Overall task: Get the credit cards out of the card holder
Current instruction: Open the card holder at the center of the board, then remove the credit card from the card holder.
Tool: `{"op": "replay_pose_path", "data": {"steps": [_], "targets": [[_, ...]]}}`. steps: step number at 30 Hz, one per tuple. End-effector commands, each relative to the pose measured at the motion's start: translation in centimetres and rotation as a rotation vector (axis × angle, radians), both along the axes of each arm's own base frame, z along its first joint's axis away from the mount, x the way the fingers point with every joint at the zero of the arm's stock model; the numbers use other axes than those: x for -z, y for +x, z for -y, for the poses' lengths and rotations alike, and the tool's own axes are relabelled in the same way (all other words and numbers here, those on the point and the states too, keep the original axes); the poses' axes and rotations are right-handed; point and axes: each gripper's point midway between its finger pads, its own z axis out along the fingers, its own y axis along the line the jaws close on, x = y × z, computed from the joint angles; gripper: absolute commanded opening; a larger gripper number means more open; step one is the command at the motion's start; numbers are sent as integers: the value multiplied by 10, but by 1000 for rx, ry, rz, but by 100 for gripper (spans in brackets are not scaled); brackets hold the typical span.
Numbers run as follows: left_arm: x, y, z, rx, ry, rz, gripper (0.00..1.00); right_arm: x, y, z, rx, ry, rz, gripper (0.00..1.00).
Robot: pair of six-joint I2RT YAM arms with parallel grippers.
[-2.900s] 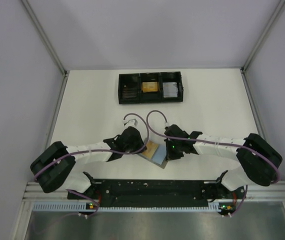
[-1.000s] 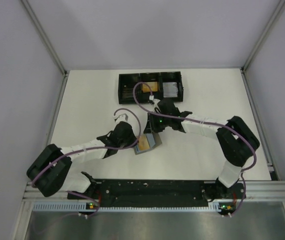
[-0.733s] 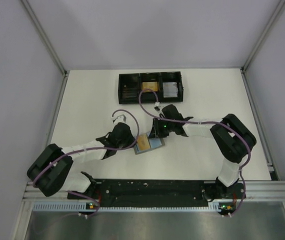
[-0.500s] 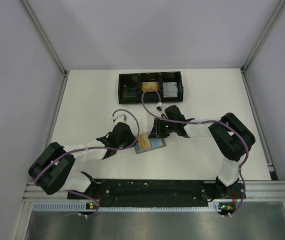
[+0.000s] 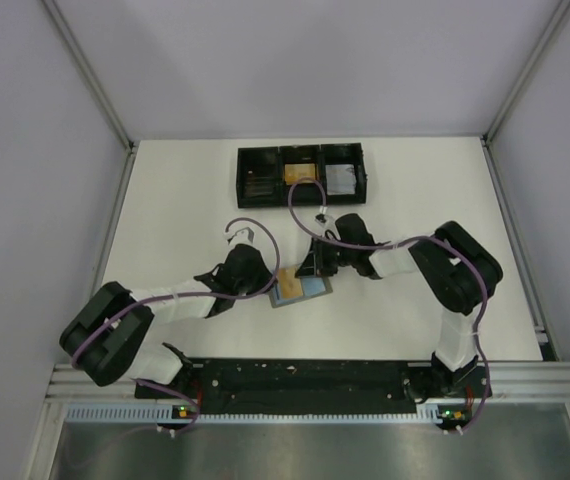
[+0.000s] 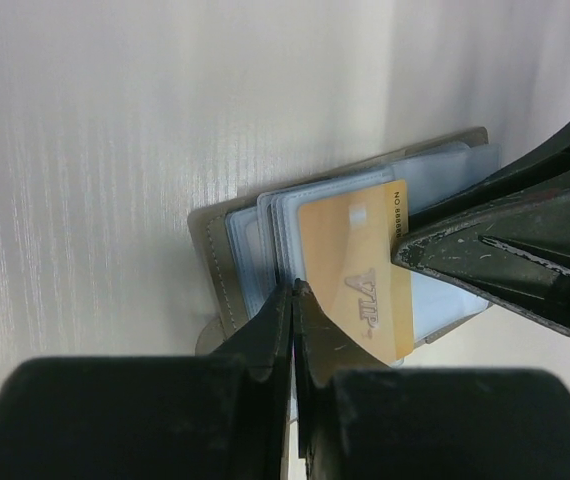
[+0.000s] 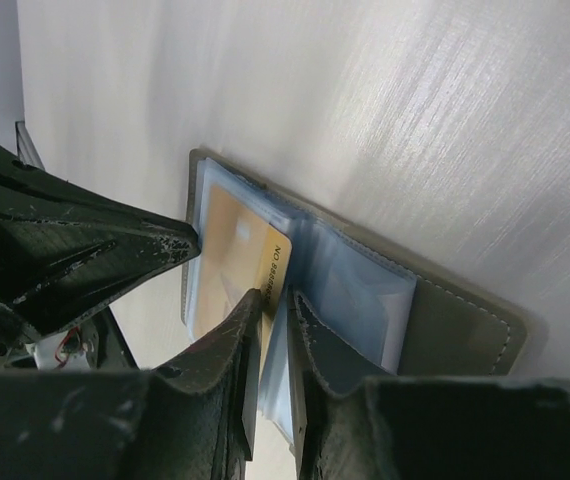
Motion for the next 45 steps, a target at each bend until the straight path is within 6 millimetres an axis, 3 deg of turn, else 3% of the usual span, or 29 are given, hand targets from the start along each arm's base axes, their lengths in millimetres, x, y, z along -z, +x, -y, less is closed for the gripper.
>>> {"op": "replay_pose_path", "data": {"steps": [1, 7, 18, 24, 30, 37, 45], "targets": [[24, -14, -11, 7, 63, -81, 1, 5, -7, -2, -30, 40, -17, 15], [26, -14, -13, 2, 83, -91, 0, 2, -8, -2, -38, 68, -16, 0], [28, -16, -25, -17, 124, -113, 0, 2, 2, 22, 3, 61, -17, 0], [26, -16, -26, -11, 127, -112, 0, -3, 0, 17, -14, 99, -26, 0], [24, -16, -22, 8, 119, -107, 0, -11, -2, 10, -30, 157, -39, 20], [23, -17, -20, 12, 105, -110, 0, -9, -4, 0, -50, 169, -52, 23], [23, -17, -20, 9, 102, -111, 0, -11, -6, -4, -67, 189, -49, 19]]}}
